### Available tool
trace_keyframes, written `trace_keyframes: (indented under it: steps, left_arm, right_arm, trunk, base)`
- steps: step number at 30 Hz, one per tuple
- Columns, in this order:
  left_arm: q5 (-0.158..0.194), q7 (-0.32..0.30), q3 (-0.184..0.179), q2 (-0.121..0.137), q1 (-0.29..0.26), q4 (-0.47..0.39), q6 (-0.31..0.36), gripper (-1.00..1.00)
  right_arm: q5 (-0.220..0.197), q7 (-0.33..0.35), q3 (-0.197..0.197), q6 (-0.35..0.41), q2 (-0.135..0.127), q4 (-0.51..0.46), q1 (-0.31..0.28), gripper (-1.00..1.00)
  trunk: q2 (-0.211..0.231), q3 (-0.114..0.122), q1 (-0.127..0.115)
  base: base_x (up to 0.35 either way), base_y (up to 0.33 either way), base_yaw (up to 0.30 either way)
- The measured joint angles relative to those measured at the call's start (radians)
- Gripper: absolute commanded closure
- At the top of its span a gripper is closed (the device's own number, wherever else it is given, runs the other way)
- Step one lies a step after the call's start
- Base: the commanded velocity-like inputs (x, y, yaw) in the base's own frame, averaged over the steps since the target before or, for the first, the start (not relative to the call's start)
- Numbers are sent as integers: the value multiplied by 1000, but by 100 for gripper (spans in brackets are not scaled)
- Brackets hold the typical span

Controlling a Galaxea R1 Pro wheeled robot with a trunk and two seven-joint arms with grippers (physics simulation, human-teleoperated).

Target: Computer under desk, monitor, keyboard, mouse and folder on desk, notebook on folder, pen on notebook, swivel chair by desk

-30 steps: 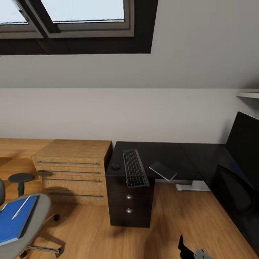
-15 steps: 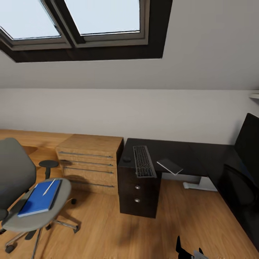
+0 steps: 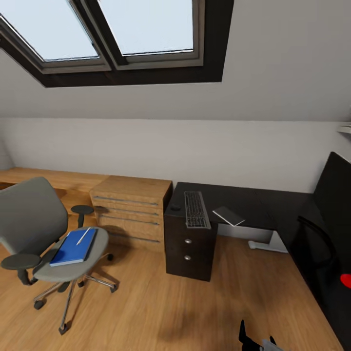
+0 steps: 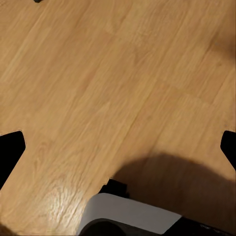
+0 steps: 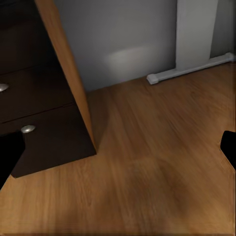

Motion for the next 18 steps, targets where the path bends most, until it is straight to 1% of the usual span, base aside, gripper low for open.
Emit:
trace_keyframes:
  steps: [4, 7, 12, 18]
  left_arm:
    - [1, -1, 0, 1, 0, 1, 2, -100]
    - [2, -2, 0, 1, -1, 15, 3, -100]
    - [1, -2, 1, 0, -6, 61, 3, -100]
    - [2, -2, 1, 0, -7, 69, 3, -100]
  right_arm:
    - [-1, 0, -1, 0, -4, 0, 0, -100]
    - [0, 0, 0, 0, -5, 0, 1, -100]
    - [1, 1, 2, 0, -6, 0, 0, -100]
    - [2, 2, 3, 0, -5, 0, 1, -100]
  trunk:
    - [28, 12, -16]
    - [49, 21, -27]
    - [84, 37, -46]
    - [126, 56, -69]
  base:
    - [-120, -93, -23]
    - [-34, -28, -171]
    - [-8, -7, -263]
    - [-2, -1, -286]
